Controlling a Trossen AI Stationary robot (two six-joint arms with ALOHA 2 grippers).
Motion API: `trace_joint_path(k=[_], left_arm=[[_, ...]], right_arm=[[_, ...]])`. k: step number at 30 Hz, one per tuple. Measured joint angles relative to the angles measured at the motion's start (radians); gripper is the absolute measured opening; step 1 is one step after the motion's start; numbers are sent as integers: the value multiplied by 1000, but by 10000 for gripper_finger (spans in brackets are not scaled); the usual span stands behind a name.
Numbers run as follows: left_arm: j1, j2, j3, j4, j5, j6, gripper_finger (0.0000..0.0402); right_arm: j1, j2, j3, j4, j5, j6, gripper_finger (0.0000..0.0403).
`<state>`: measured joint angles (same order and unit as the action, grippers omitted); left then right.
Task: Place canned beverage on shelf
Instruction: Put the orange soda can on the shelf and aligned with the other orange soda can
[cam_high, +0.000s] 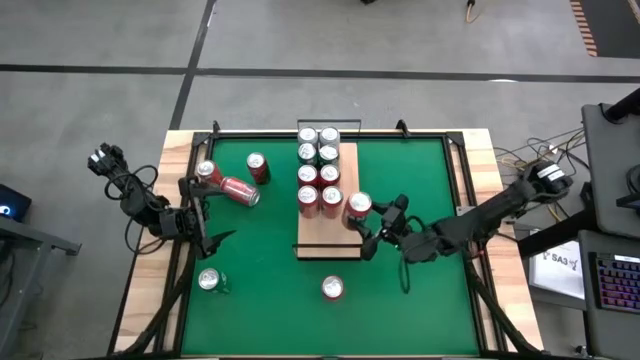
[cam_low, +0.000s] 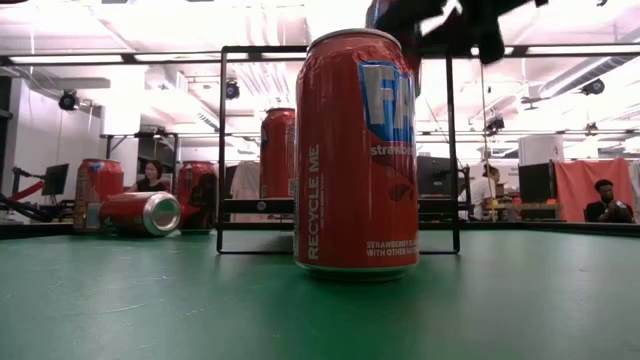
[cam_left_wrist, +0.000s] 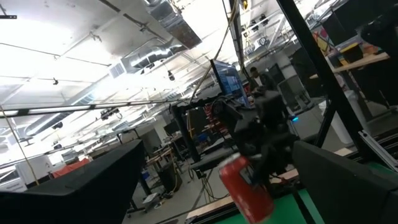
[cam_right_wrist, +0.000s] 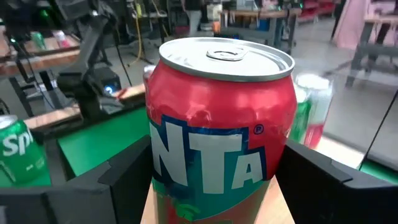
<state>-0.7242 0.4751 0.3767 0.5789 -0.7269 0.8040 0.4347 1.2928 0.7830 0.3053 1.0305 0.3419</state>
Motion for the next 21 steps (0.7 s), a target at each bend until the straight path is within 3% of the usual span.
trace_joint_path(k=[6, 12, 15, 21], left_arm=[[0, 0, 0, 3, 0, 0, 394], [0, -4, 0, 10, 0, 0, 394], [0, -7, 0, 14, 0, 0, 394], [0, -7, 0, 13, 0, 7, 394]], right_arm=[[-15, -160, -2, -151, -180, -82, 276], [-53, -262, -91, -211, -246, -94, 276], [-57, -292, -192, -125, -261, -83, 276], [-59, -282, -373, 212, -279, -118, 276]])
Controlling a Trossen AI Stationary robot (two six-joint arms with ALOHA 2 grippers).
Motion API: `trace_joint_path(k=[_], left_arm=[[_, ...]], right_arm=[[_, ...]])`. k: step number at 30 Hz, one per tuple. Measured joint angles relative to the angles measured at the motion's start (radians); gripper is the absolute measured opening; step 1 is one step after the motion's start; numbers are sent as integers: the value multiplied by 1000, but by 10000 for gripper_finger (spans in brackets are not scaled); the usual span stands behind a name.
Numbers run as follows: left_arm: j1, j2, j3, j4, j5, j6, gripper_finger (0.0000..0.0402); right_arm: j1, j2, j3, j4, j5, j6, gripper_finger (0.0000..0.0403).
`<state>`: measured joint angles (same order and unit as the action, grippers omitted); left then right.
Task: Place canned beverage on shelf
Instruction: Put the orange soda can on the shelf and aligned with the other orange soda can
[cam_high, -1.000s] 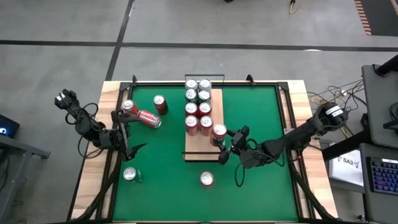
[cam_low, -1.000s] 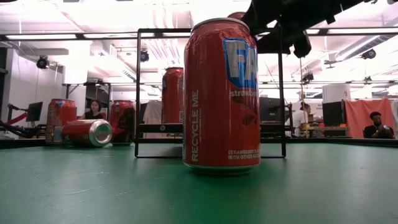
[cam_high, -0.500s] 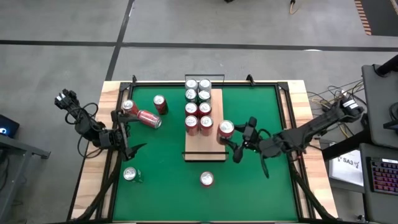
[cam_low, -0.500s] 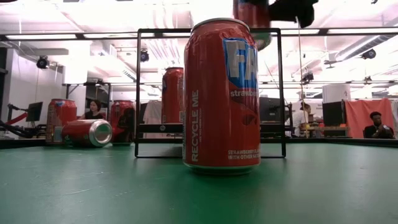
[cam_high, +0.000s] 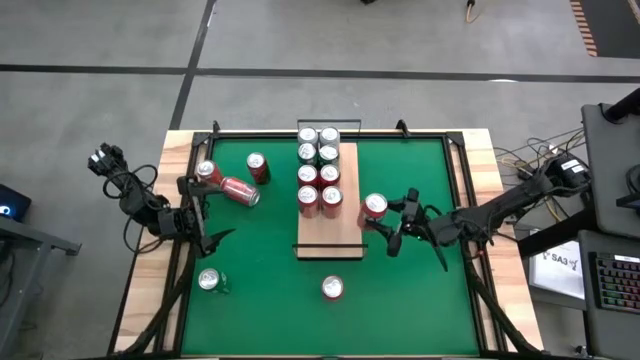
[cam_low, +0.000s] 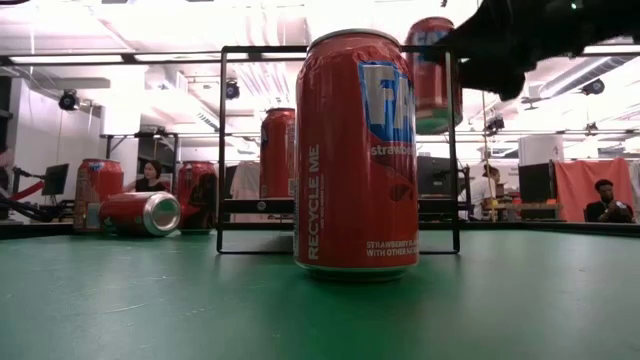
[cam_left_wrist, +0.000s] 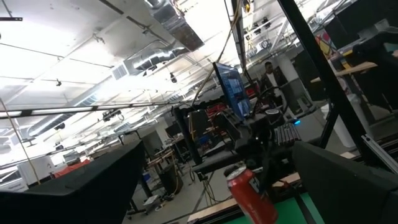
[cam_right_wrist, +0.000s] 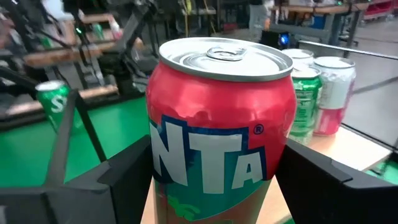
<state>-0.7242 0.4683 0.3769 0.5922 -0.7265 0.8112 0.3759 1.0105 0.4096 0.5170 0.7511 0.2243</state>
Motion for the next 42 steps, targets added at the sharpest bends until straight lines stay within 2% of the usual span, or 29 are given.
trace_joint_path(k=[7, 22, 31, 42], left_arm=[[0, 1, 0, 0, 0, 14, 394], [1, 0, 0, -1, 1, 25, 394], [1, 0, 0, -1, 1, 27, 394], [1, 0, 0, -1, 3, 30, 394]], right_arm=[[-12, 59, -81, 169, 3, -15, 276], [-37, 260, -73, 341, -26, -15, 276], [-43, 336, -71, 390, -25, 11, 276], [-58, 359, -71, 409, -46, 0, 276]])
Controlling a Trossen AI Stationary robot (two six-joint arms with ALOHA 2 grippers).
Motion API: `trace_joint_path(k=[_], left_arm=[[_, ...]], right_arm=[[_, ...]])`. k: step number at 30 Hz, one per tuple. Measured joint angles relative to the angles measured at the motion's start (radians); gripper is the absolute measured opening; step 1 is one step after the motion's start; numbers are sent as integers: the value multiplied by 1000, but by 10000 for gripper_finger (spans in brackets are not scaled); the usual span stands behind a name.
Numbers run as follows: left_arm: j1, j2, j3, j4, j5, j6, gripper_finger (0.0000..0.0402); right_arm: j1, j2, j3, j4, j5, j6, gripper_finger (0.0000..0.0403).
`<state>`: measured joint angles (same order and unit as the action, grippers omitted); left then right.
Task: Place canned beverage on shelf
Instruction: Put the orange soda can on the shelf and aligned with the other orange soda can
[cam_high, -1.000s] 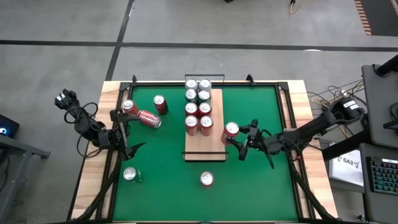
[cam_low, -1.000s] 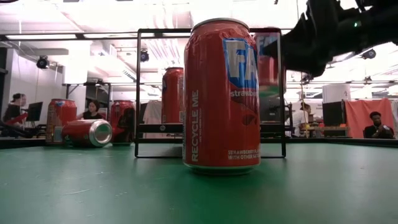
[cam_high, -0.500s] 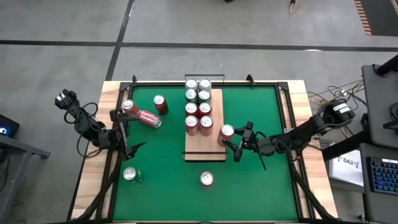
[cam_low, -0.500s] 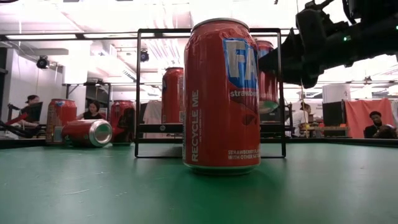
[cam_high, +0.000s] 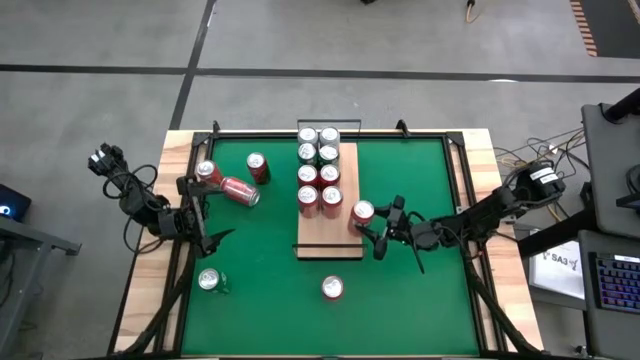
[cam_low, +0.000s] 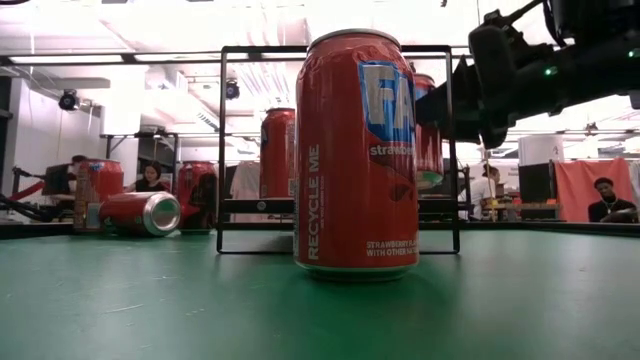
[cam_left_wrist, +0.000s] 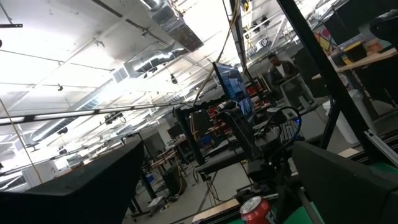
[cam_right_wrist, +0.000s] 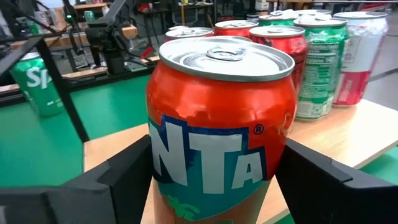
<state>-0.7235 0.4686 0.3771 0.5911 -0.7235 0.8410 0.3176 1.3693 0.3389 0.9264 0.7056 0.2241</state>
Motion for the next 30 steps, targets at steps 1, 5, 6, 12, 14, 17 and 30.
trace_joint_path(k=[1, 5, 6, 12, 14, 17, 30], left_arm=[[0, 0, 0, 0, 0, 0, 394], [0, 0, 0, 0, 1, 6, 394], [0, 1, 0, 0, 0, 6, 394], [0, 0, 0, 0, 1, 8, 394], [0, 0, 0, 0, 1, 11, 394], [0, 1, 0, 0, 1, 14, 394], [0, 1, 0, 0, 1, 15, 394]], right_arm=[[0, 2, 0, 2, -3, 1, 276], [0, 8, 0, 0, -10, 1, 276], [0, 9, 0, 0, -10, 1, 276], [-13, 28, 0, 0, -35, 16, 276], [-13, 38, 0, 4, -33, 19, 276], [-16, 54, 0, 14, -33, 19, 276], [-18, 62, 16, 25, -57, 1, 292]])
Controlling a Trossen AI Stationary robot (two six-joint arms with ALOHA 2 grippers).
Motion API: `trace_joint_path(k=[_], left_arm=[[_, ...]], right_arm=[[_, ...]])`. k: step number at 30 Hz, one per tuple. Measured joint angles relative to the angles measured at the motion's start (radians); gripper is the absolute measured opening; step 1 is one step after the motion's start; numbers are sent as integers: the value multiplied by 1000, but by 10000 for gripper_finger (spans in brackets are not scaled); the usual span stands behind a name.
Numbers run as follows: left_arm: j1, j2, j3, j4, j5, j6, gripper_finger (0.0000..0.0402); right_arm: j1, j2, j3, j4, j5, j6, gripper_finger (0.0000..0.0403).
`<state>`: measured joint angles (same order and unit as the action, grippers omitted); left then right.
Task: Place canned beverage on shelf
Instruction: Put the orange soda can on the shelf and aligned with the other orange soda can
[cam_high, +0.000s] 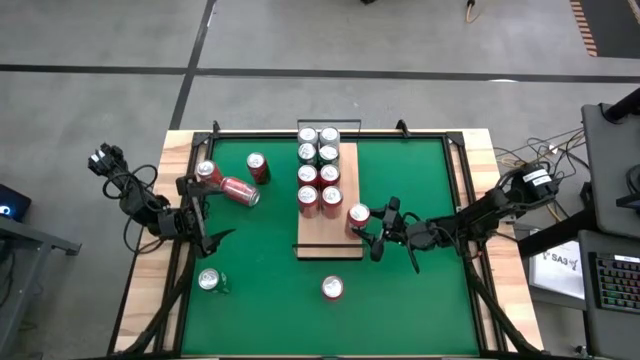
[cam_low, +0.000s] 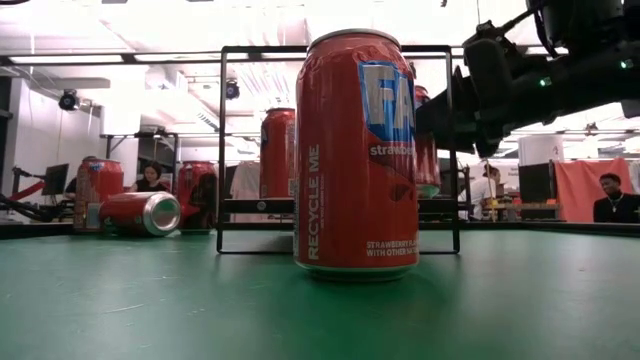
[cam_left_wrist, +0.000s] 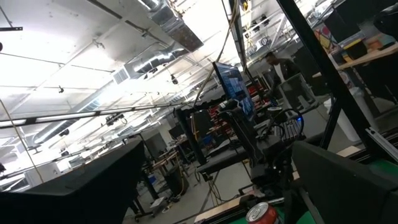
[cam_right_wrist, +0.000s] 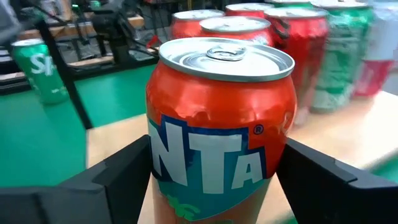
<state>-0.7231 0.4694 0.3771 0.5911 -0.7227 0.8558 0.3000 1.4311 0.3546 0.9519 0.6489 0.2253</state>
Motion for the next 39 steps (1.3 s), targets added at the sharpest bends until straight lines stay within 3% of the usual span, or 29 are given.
trace_joint_path(k=[15, 21, 31, 39], left_arm=[[0, 0, 0, 0, 0, 0, 394], [0, 0, 0, 0, 0, 0, 394], [0, 0, 0, 0, 0, 0, 394], [0, 0, 0, 0, 0, 0, 394]], right_arm=[[0, 0, 121, -225, -4, -12, 297], [0, 11, 123, -222, -2, 10, 300], [-1, 11, 125, -215, 5, 24, 340], [-1, 11, 128, -221, 2, 26, 342]])
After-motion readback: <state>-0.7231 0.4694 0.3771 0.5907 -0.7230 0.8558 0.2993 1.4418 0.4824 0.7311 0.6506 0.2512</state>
